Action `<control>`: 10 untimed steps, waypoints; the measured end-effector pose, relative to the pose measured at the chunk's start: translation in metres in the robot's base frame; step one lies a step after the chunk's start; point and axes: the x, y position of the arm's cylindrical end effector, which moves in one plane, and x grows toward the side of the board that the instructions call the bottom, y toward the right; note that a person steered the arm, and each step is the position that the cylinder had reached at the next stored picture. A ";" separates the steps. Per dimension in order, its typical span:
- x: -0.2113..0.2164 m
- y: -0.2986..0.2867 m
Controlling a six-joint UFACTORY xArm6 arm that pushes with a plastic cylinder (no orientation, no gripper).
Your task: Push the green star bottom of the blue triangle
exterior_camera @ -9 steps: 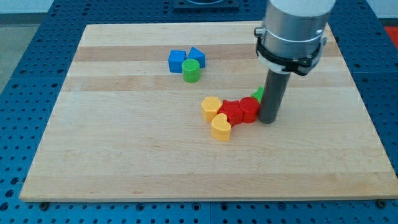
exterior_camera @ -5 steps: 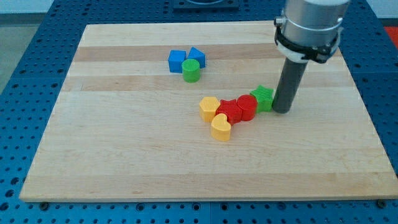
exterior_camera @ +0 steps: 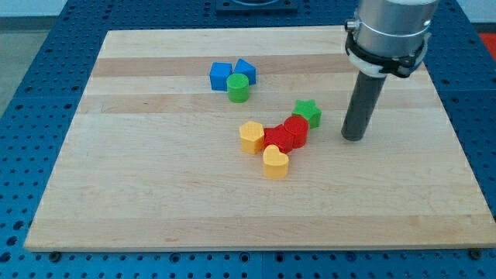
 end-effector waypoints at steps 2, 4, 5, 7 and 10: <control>-0.017 -0.044; -0.031 -0.081; -0.051 -0.086; -0.075 -0.097; -0.081 -0.115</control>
